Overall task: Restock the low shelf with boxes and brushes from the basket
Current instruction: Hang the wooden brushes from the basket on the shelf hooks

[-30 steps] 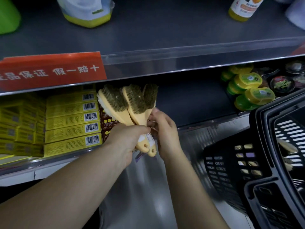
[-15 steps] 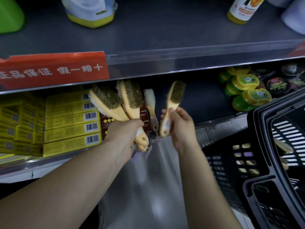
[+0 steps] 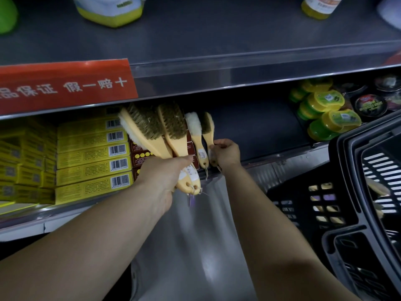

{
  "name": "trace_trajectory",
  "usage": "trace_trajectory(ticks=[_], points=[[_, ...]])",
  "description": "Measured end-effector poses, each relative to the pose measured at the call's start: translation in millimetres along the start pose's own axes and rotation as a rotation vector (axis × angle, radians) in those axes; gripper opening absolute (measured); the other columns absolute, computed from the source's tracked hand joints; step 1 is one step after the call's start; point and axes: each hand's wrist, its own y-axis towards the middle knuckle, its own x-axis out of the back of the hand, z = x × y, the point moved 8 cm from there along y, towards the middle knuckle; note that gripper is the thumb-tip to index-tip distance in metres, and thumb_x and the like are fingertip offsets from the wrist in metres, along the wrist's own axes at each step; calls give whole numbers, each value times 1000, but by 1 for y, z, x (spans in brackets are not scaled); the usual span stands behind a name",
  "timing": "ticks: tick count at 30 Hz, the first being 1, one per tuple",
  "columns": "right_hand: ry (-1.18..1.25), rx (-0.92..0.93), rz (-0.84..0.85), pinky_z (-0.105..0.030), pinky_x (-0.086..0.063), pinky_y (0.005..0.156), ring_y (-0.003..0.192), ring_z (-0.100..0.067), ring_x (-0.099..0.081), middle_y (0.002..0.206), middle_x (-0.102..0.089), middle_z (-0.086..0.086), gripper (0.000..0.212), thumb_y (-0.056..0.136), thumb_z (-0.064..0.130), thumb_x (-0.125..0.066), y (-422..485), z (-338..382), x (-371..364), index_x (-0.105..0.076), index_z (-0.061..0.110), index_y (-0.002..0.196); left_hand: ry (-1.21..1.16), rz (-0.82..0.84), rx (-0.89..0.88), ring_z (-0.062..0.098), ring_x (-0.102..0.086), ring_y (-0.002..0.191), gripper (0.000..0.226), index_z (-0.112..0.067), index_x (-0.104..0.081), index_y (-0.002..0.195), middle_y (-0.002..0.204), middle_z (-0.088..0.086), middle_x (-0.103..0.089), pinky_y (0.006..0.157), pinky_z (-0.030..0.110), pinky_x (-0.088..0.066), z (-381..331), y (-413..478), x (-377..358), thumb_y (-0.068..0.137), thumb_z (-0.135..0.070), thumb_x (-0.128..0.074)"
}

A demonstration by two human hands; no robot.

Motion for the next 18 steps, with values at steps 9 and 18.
trace_trajectory(ticks=[9,18], points=[[98,187,170,-16,-46,57,68,-9,-61,74,-67,7,20,94,26,-52,-69,51,8,-68,17,85,-21,3,16,21,-60,60,13,-10,-60,79,81,11,-65,35,21,-44,5,6,1,77,-4,-72],[274,105,720,-36,-54,71,77,-22,-65,86,-70,-7,17,89,7,-56,-130,48,-4,-65,6,104,-36,98,0,17,-59,61,9,-15,-63,77,76,4,-65,41,21,-45,5,-3,-12,82,-15,-70]])
